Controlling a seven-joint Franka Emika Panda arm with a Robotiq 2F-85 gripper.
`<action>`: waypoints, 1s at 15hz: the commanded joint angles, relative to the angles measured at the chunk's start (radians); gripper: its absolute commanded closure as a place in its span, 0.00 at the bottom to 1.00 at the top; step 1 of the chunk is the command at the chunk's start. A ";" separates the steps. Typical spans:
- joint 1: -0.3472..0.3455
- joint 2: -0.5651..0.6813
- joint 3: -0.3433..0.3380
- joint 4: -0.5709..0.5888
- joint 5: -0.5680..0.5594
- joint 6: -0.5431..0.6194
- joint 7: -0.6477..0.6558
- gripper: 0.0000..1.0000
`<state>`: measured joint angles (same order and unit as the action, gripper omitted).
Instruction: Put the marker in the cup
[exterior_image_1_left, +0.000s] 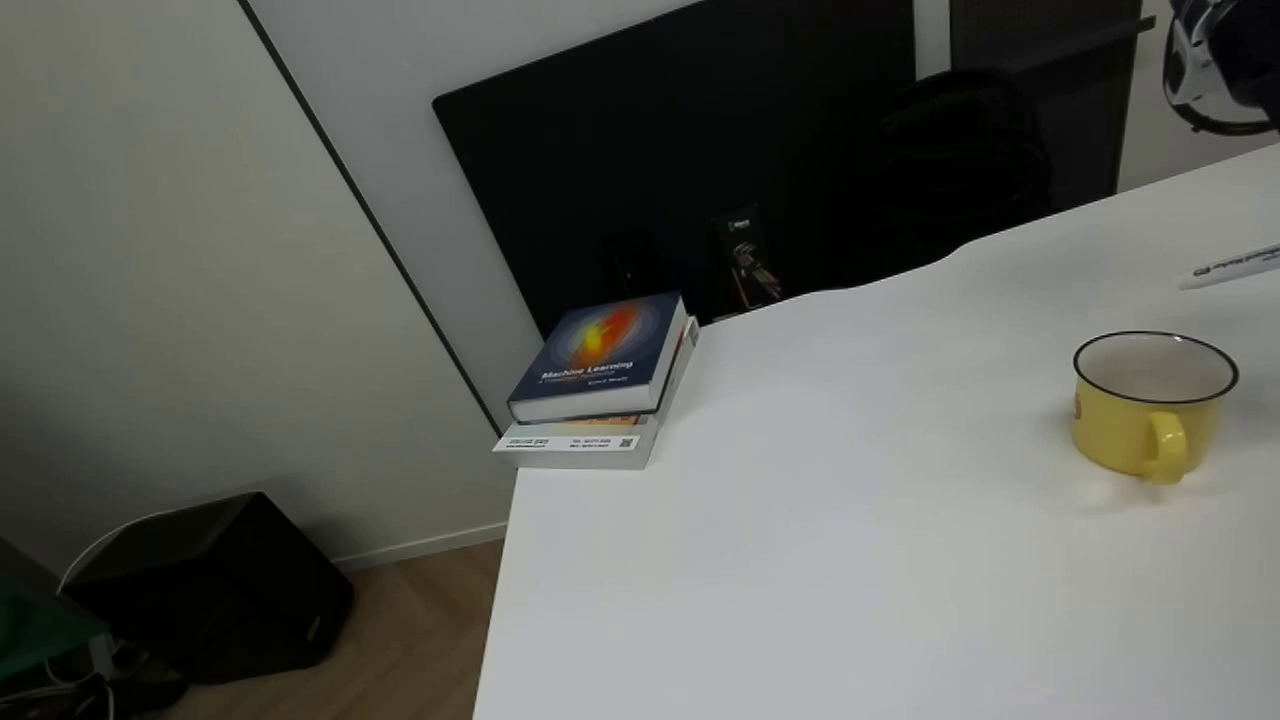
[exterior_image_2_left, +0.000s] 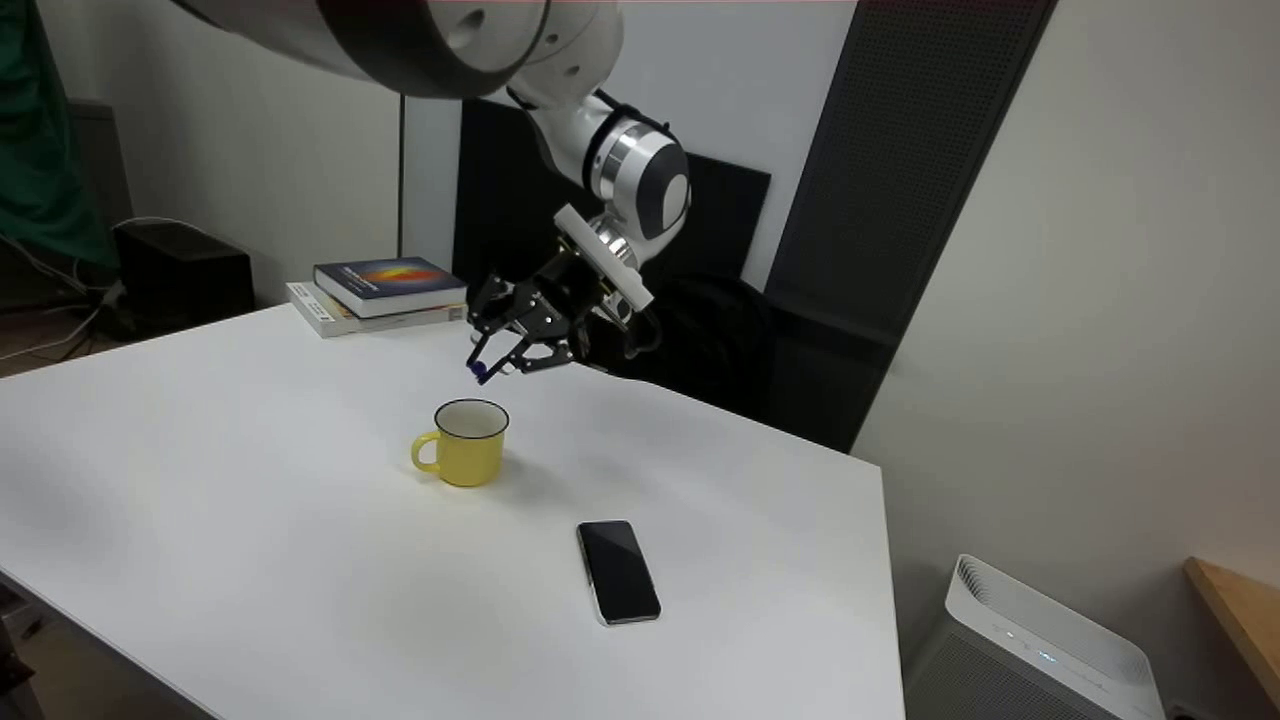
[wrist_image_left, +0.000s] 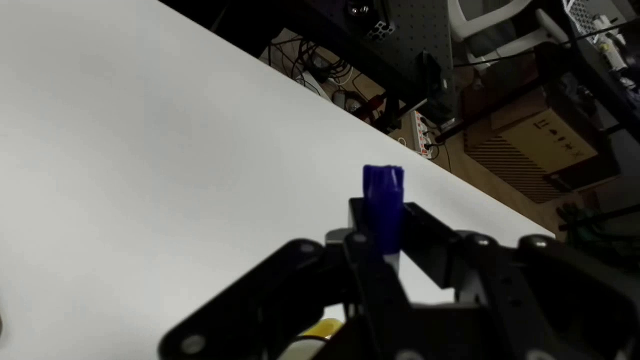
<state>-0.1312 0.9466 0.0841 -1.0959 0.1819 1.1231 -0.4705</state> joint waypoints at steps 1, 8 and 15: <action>-0.002 0.108 0.013 0.196 0.018 -0.128 0.061 0.94; 0.012 0.235 0.021 0.394 0.024 -0.258 0.113 0.94; 0.037 0.325 0.019 0.526 0.011 -0.307 0.161 0.94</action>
<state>-0.1029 1.1987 0.0965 -0.7010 0.1944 0.8702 -0.3706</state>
